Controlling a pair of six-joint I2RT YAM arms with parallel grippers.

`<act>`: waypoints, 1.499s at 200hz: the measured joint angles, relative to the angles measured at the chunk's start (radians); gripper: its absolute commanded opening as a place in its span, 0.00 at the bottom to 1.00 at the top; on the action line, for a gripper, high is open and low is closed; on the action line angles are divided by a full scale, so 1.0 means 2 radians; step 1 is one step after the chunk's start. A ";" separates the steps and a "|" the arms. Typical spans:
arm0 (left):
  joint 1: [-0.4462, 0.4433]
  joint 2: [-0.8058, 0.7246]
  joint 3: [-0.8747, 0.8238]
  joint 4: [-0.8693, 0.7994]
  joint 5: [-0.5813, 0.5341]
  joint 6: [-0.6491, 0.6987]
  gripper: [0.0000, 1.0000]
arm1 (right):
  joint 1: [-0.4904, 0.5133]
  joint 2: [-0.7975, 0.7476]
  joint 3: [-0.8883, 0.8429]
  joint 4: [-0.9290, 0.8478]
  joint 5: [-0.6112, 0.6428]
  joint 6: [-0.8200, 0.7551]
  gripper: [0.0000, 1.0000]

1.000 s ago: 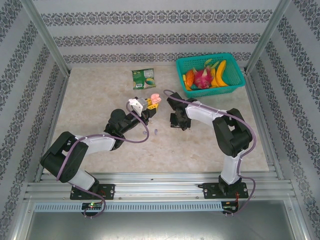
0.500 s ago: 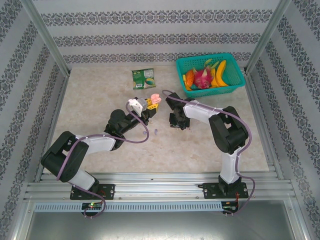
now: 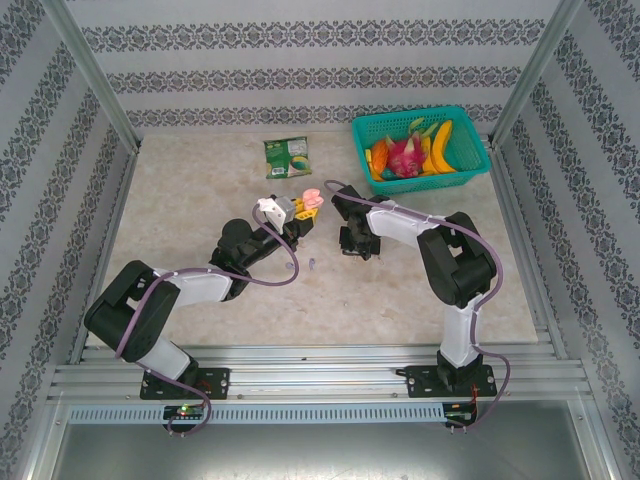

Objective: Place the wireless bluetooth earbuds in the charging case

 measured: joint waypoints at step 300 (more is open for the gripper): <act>0.000 0.059 0.034 -0.016 0.072 -0.004 0.00 | 0.000 -0.340 -0.084 0.056 0.024 -0.042 0.19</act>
